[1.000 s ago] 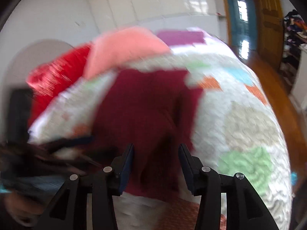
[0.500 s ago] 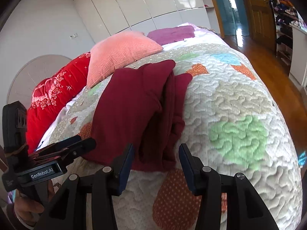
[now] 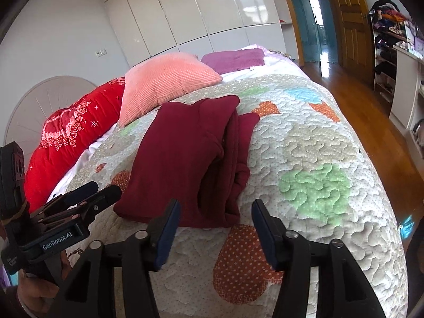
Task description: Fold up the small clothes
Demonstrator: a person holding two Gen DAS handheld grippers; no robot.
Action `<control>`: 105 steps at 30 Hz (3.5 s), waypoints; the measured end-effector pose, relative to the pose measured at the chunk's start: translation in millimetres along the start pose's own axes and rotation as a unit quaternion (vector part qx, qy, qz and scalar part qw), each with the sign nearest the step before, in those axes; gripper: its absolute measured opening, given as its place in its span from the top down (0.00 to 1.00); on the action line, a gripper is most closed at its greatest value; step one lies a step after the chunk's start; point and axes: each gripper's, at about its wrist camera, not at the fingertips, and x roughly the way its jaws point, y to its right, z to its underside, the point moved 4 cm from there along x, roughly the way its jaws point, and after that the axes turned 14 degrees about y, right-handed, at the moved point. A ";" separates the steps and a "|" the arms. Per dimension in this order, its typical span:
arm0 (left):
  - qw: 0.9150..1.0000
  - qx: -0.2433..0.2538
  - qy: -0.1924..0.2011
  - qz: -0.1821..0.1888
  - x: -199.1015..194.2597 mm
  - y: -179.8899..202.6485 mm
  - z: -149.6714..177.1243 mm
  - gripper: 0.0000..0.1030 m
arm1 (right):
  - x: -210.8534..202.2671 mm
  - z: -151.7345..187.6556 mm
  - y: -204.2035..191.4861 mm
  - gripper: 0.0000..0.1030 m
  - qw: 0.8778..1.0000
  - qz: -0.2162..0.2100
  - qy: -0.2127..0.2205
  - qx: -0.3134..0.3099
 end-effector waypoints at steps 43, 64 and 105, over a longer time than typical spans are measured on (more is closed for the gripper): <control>1.000 0.004 -0.019 -0.018 1.1 -11.8 18.6 0.25 | 21.3 15.4 -5.0 0.37 1.000 0.012 -0.029 -0.004; 0.999 0.015 -0.030 -0.037 6.1 -6.9 21.5 0.25 | 29.7 22.6 -0.9 0.36 1.000 0.006 -0.030 -0.004; 0.963 -0.176 -0.150 0.138 131.7 -45.7 -5.0 0.22 | 143.4 -27.4 51.1 0.18 0.984 -0.081 -0.057 0.148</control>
